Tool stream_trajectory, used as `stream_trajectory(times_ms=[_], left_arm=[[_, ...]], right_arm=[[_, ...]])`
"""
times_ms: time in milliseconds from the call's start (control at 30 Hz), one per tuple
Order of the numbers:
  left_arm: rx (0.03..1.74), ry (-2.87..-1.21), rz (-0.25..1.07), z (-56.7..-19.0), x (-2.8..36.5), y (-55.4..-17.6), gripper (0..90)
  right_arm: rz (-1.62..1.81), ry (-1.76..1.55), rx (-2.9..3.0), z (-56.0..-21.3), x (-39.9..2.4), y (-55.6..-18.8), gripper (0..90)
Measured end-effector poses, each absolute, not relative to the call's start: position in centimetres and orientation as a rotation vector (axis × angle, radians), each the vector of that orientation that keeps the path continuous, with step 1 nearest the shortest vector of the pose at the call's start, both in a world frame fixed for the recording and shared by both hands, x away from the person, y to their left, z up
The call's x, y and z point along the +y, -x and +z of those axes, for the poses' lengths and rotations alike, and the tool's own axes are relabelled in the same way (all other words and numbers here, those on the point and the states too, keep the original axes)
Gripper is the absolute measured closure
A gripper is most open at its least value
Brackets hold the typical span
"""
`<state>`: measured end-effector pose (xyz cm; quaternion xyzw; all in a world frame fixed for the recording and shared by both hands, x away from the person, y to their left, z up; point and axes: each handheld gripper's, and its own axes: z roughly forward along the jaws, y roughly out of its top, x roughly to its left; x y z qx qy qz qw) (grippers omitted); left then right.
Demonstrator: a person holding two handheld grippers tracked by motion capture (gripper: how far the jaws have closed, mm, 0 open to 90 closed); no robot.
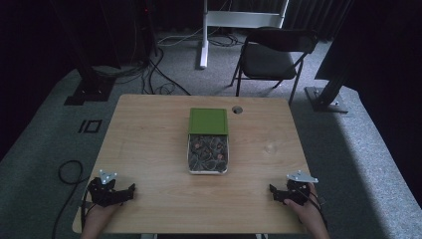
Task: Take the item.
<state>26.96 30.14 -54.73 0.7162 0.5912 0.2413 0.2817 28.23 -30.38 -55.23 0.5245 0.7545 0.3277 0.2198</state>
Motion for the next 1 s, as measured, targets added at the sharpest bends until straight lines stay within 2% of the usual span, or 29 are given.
stream_trajectory(times_ms=[1000], left_arm=[[1.587, -1.914, 0.649, -54.75, 30.13, -26.88, 1.6]], right_arm=[[0.931, -1.459, 2.053, -54.54, -29.89, -28.41, 12.6]])
